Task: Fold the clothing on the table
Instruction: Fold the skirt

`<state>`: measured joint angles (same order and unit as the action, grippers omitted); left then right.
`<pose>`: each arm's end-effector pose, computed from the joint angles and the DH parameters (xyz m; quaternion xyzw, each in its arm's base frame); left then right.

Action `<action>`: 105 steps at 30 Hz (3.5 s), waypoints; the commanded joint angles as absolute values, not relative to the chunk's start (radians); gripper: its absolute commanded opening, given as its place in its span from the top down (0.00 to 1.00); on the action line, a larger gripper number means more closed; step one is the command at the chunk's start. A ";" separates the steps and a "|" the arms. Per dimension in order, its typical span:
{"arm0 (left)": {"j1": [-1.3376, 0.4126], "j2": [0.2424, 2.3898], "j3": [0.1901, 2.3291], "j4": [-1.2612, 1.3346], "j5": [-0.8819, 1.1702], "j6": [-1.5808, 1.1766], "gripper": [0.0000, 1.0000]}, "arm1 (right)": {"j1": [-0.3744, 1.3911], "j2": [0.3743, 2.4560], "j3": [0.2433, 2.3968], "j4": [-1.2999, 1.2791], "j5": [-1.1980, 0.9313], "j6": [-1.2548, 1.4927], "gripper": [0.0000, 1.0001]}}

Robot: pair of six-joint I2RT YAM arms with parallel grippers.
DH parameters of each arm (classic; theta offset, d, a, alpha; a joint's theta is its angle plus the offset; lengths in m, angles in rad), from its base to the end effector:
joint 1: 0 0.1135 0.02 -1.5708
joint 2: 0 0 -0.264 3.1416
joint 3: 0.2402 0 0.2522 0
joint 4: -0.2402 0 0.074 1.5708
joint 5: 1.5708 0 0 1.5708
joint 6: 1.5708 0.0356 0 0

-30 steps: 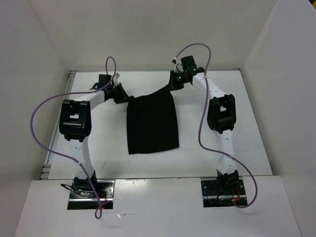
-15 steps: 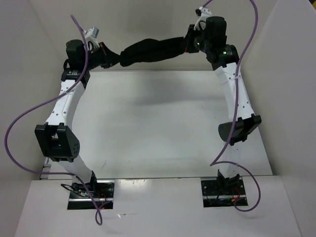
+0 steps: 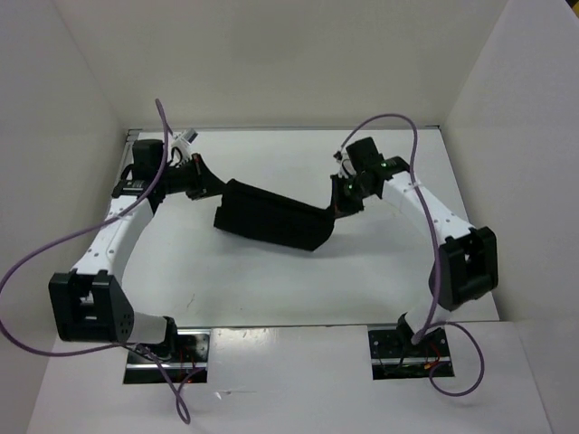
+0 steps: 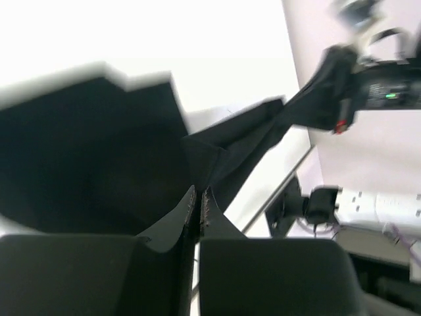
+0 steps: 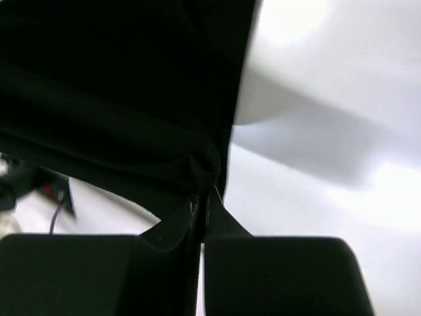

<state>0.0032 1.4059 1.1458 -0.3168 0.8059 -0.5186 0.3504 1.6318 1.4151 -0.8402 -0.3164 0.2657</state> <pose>0.3116 -0.0247 0.3151 -0.0280 0.8295 -0.4451 0.3362 0.3167 0.1275 0.2890 -0.0804 0.9525 0.2213 0.1929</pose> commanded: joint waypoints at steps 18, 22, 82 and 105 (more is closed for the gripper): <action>0.014 1.615 1.449 -0.376 0.759 -0.439 1.00 | 0.347 1.756 1.840 -0.876 -0.135 0.262 1.00; 0.023 1.677 1.713 -0.400 0.770 -0.459 1.00 | 0.347 1.864 2.202 -0.957 0.035 0.229 1.00; -0.012 1.500 0.856 -0.400 0.430 -0.555 1.00 | 0.397 1.781 1.325 -0.586 -0.161 0.357 1.00; -0.021 1.614 1.123 -0.318 0.344 -0.623 0.55 | 0.337 1.821 1.661 -0.598 -0.049 0.305 0.57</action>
<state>-0.0238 1.6421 1.0618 -0.3279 0.3965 -0.6312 0.3534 1.9110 1.5986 -0.6067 -0.0990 0.3210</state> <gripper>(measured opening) 0.440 0.423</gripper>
